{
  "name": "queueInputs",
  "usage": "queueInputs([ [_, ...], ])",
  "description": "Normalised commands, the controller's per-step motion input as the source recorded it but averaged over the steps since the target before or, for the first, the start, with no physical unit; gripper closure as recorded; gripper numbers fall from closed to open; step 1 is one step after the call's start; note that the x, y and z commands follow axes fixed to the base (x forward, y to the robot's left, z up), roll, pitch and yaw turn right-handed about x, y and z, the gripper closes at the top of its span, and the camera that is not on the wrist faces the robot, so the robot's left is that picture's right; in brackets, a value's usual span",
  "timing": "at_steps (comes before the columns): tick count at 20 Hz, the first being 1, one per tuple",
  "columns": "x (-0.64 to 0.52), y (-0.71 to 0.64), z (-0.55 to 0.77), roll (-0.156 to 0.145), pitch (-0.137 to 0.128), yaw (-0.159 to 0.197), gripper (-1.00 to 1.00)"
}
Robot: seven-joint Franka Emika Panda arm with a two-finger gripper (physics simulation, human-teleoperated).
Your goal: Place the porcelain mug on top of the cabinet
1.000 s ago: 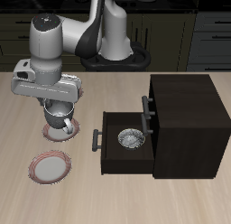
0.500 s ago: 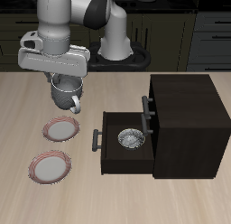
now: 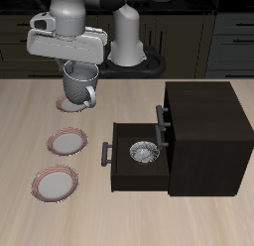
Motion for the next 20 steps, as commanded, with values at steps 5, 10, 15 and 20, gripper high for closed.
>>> queueInputs([
  [5, -0.09, 0.28, 0.3, 0.009, -0.035, 0.012, 1.0],
  [10, -0.05, 0.5, 0.17, 0.04, -0.016, 0.022, 1.0],
  [15, -0.08, 0.63, 0.22, 0.039, -0.031, -0.002, 1.0],
  [20, -0.13, 0.55, 0.23, 0.029, -0.048, 0.032, 1.0],
])
